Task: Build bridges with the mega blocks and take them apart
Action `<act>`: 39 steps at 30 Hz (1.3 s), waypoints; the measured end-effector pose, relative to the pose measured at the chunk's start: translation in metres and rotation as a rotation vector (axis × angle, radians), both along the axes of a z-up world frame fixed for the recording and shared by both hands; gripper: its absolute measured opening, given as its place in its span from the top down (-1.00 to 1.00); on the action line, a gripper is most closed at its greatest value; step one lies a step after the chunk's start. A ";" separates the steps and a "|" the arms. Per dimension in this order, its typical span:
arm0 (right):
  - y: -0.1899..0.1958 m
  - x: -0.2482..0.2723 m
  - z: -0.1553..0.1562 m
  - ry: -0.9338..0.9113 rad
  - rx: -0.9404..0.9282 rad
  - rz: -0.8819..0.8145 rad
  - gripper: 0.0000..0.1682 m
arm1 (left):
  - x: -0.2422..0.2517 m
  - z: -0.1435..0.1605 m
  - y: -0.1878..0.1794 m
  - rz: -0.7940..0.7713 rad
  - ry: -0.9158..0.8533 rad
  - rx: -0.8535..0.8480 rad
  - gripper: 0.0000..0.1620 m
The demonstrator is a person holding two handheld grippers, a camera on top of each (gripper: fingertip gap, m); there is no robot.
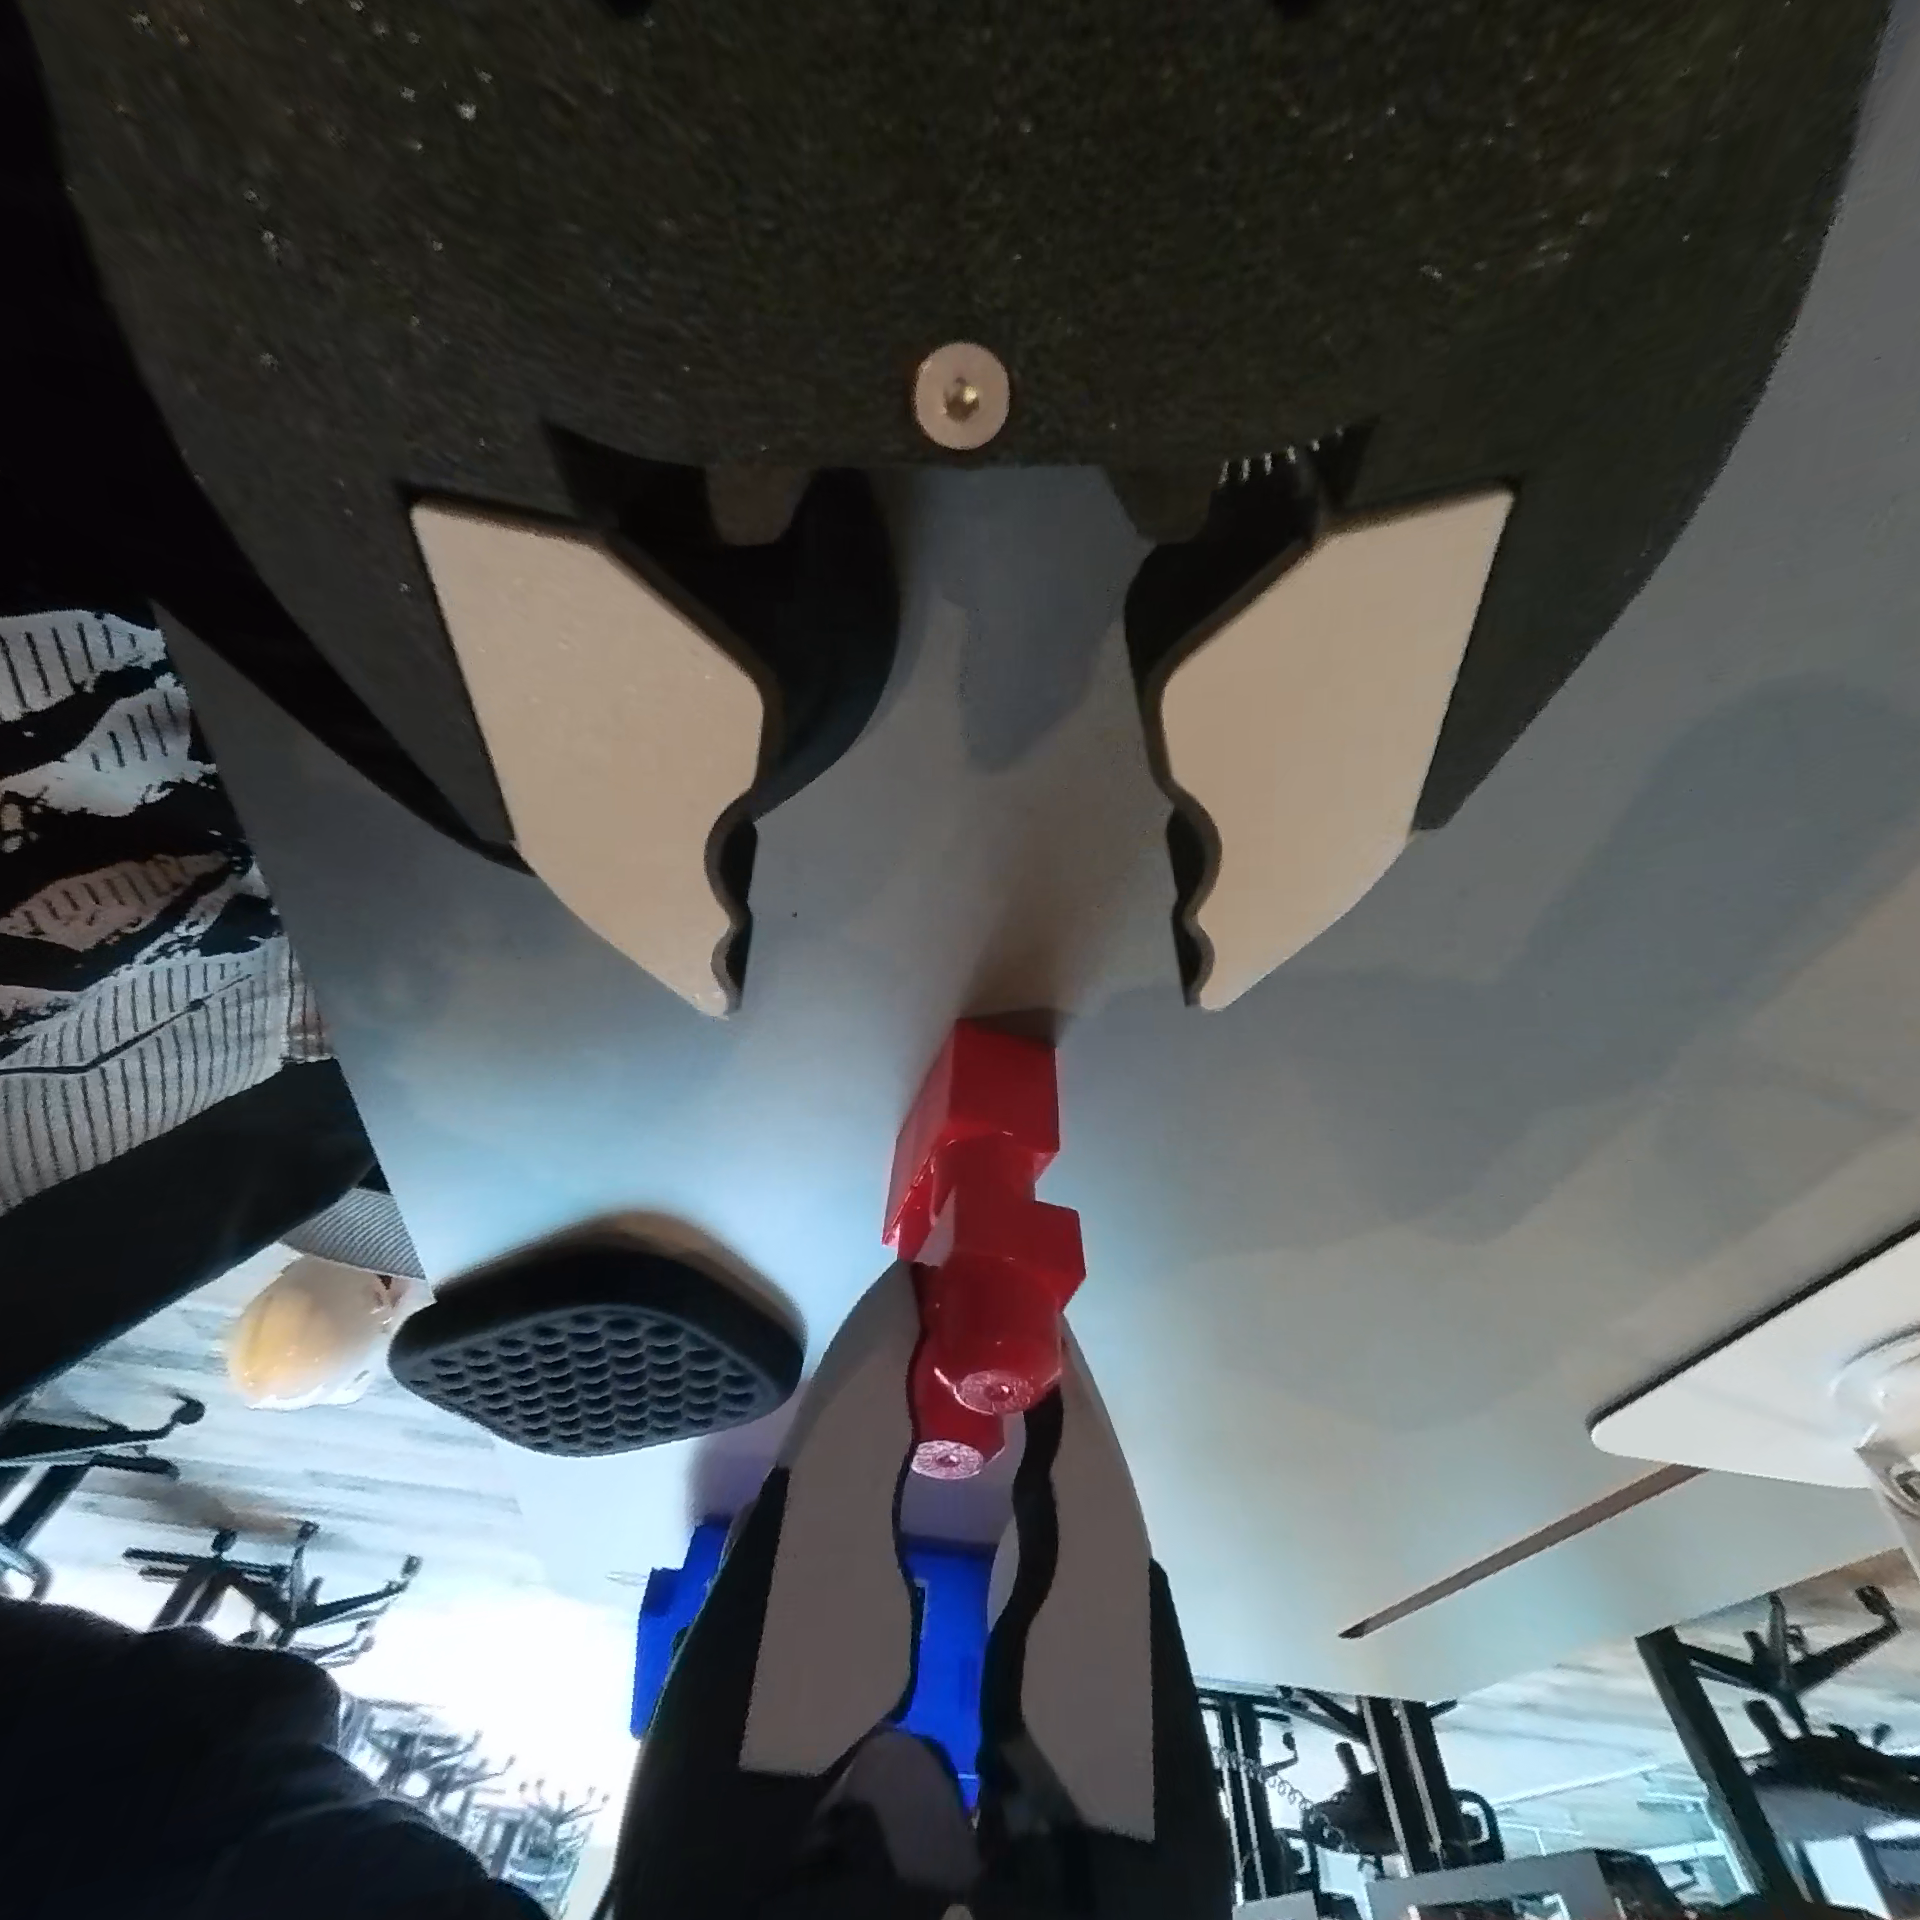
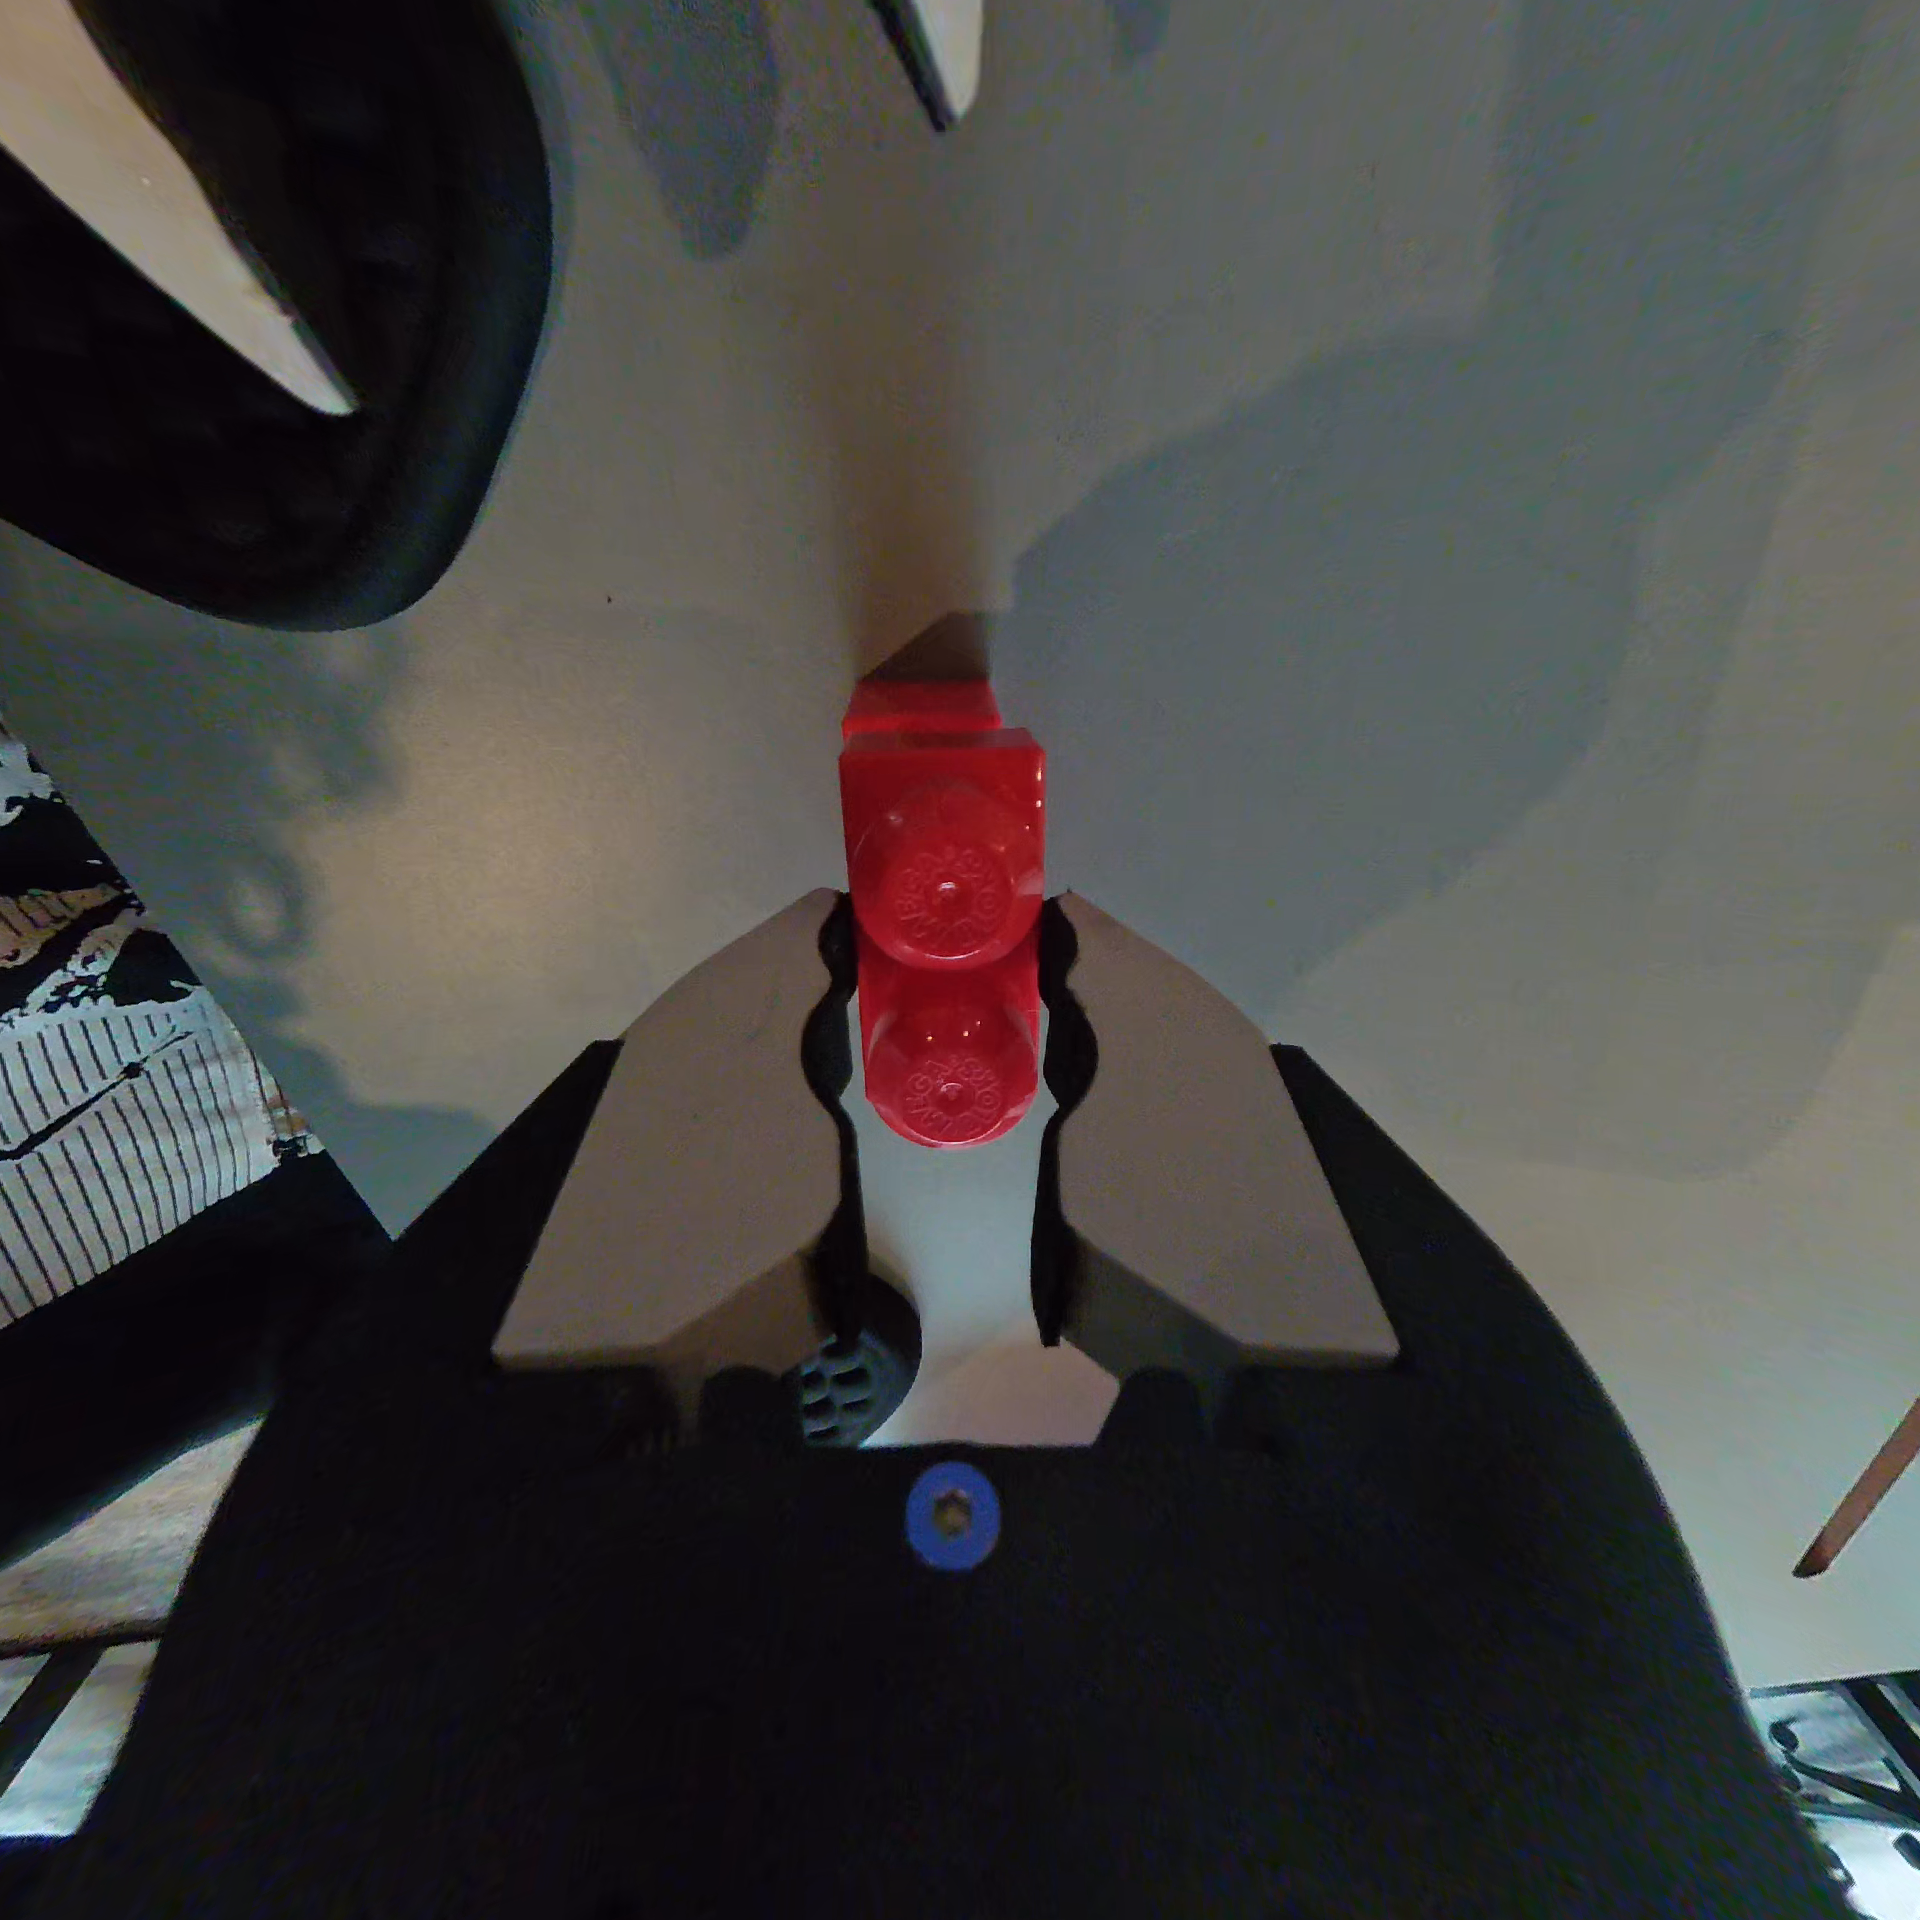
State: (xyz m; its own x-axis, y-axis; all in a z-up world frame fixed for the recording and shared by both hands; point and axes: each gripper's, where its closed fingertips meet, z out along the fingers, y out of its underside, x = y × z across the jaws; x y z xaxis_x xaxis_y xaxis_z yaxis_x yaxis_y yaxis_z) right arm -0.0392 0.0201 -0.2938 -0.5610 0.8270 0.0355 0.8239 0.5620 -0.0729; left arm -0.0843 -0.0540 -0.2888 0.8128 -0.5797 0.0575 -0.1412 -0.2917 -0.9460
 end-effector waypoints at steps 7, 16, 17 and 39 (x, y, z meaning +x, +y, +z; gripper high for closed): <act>-0.001 0.001 -0.004 -0.011 -0.004 -0.005 0.61 | -0.001 -0.001 0.001 0.006 -0.007 -0.005 -0.05; 0.000 0.005 -0.014 -0.041 -0.002 -0.012 0.61 | 0.000 -0.002 0.000 0.001 -0.010 -0.004 -0.04; 0.000 0.005 -0.014 -0.042 -0.006 -0.017 0.61 | 0.000 -0.002 0.000 0.001 -0.010 -0.005 -0.04; 0.001 0.006 -0.025 -0.077 -0.003 -0.036 0.60 | 0.003 -0.005 0.001 -0.011 0.009 -0.016 0.00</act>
State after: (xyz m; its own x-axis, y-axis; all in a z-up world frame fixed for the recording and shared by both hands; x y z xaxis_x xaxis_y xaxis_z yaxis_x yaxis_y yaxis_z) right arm -0.0334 0.0215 -0.3188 -0.5321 0.8467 -0.0091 0.8467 0.5320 -0.0099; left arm -0.0811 -0.0530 -0.2937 0.8069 -0.5876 0.0596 -0.1525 -0.3049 -0.9401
